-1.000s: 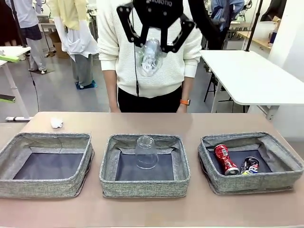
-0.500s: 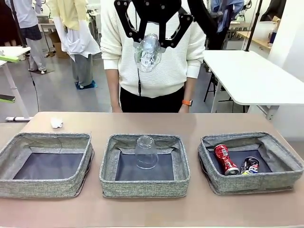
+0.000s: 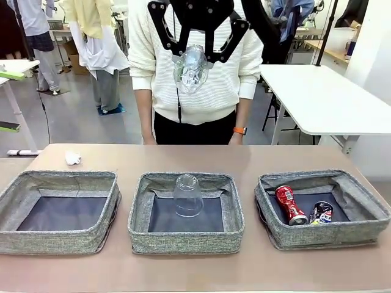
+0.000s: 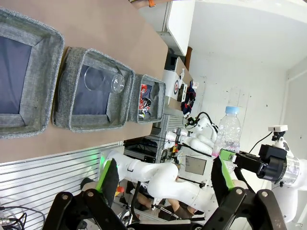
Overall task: Sort the waste into the appropriate baskets.
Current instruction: Pick up the waste item pointed out by the person, then place the picked waste into the Fabric basket indicated by the person.
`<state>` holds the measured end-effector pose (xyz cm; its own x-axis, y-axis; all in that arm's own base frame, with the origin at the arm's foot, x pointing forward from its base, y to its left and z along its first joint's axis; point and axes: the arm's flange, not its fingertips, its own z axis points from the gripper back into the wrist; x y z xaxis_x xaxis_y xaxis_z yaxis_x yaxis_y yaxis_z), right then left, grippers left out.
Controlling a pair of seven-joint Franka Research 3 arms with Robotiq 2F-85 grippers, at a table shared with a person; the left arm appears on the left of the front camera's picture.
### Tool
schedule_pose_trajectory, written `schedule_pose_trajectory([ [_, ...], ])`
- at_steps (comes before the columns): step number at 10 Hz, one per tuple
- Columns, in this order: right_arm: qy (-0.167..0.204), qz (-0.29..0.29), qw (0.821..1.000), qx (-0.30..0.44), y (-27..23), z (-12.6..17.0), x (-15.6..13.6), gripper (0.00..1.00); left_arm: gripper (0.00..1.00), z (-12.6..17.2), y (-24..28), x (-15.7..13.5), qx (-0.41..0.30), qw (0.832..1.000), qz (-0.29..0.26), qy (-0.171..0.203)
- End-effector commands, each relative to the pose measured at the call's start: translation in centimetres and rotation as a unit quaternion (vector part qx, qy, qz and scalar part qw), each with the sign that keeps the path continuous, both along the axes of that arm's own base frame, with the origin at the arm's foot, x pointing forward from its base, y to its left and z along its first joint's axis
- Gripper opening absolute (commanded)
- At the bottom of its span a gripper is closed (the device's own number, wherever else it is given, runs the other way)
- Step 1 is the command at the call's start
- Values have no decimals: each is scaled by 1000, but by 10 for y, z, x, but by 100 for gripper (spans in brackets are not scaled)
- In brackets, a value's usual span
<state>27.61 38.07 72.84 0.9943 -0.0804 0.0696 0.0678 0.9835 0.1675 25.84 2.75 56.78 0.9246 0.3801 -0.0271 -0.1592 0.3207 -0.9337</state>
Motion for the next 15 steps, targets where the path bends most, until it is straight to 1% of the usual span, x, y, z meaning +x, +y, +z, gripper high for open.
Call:
schedule_pose_trajectory([
  [1,1,-3,1000,4,-2,-3,-4,22,100,0,2,-1,2,1000,-6,-8],
  [15,1,-3,1000,4,-2,-3,-4,22,100,0,2,-1,2,1000,-6,-8],
])
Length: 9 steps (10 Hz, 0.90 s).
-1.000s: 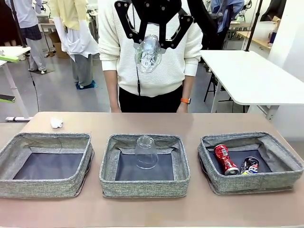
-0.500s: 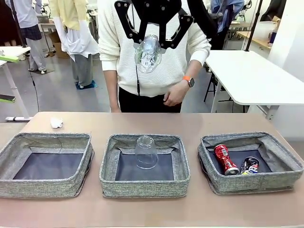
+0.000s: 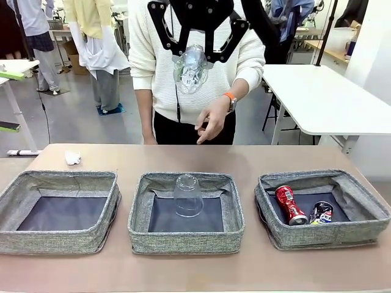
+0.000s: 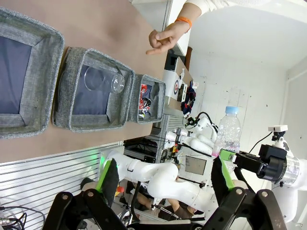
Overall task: Sort the waste into the appropriate baskets.
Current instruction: Place the picked waste into the Fabric basket indicated by the person.
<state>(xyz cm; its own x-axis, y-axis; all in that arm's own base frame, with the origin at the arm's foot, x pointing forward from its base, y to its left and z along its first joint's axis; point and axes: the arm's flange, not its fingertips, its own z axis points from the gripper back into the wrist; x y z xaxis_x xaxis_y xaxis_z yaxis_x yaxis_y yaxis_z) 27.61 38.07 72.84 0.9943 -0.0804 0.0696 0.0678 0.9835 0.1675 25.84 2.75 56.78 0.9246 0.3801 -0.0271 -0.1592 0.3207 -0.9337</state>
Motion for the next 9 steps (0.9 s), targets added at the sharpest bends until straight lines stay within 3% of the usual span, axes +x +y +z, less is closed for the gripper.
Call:
schedule_pose_trajectory([
  [1,1,-3,1000,4,-2,-3,-4,22,100,0,2,-1,2,1000,-6,-8],
  [7,0,0,1000,0,0,0,0,22,100,0,2,-1,2,1000,-6,-8],
  [8,2,9,1000,-27,-16,-26,13,22,100,0,2,-1,2,1000,-6,-8],
  [9,30,11,999,-23,-38,-59,27,22,100,0,2,-1,2,1000,-6,-8],
])
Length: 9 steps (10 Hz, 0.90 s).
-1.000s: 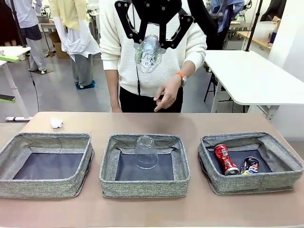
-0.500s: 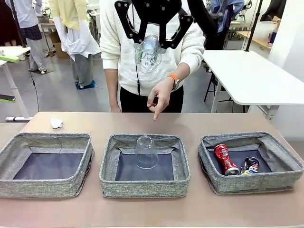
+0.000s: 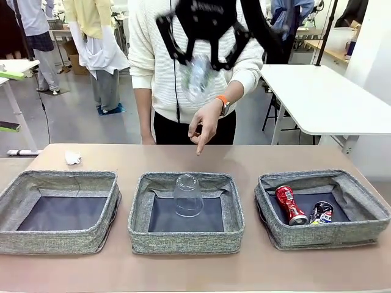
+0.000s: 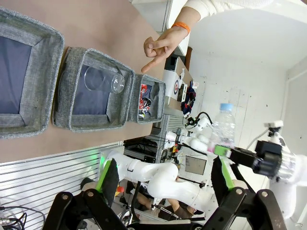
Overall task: Sort the waste into the appropriate baskets.
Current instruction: Place the picked waste into the Fabric basket indicated by the person.
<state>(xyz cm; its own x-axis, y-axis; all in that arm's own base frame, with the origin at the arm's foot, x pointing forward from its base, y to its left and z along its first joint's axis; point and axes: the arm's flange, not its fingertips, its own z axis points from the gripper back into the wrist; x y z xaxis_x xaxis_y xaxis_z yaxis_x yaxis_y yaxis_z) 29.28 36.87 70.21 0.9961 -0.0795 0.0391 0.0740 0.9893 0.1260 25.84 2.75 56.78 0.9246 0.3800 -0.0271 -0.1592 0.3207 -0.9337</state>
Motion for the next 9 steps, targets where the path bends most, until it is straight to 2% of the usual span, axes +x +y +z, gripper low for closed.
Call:
schedule_pose_trajectory([
  [1,45,14,999,1,-54,-88,27,22,100,0,2,-1,2,1000,-6,-8],
  [2,46,-6,999,-28,-68,-122,33,22,100,0,2,-1,2,1000,-6,-8],
  [3,81,9,996,-39,-85,-176,41,22,100,0,2,-1,2,1000,-6,-8],
  [4,91,2,995,-32,-93,-203,43,22,100,0,2,-1,2,1000,-6,-8],
  [5,87,2,996,-9,-95,-220,43,22,100,0,2,-1,2,1000,-6,-8],
  [7,55,-6,998,17,-90,-223,46,22,100,0,2,-1,2,1000,-6,-8],
  [9,46,-17,998,42,-90,-224,47,22,100,0,2,-1,2,1000,-6,-8],
])
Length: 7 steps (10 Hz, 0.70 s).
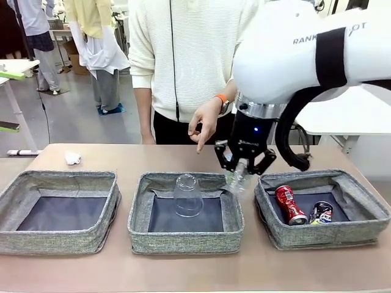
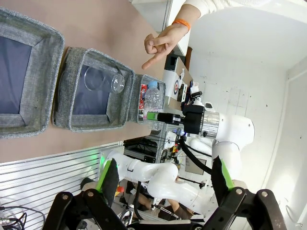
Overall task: Sort the waste into the appropriate baskets.
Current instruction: Place the picked waste into the Fabric basket indicated by the person.
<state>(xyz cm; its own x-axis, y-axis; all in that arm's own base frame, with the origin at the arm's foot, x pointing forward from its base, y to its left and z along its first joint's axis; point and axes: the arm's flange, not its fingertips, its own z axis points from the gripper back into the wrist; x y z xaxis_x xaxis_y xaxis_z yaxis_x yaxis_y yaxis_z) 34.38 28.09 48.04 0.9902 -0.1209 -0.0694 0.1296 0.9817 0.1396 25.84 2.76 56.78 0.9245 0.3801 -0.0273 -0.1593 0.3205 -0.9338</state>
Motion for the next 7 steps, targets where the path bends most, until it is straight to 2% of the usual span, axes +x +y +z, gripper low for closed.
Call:
schedule_pose_trajectory([
  [1,3,5,999,52,-2,-2,-4,22,100,0,2,-1,2,1000,-6,-8],
  [2,9,14,998,67,-2,0,-4,29,100,0,2,-1,2,1000,-6,-8],
  [3,6,25,997,68,-2,0,-5,80,100,0,2,-1,2,1000,-6,-8],
  [4,9,24,997,70,-3,1,-5,86,100,0,2,-1,2,1000,-6,-8],
  [5,8,20,997,72,-3,1,-4,100,100,0,2,-1,2,1000,-6,-8],
  [7,3,17,997,80,-8,5,-4,100,100,0,2,-1,2,1000,-6,-8],
])
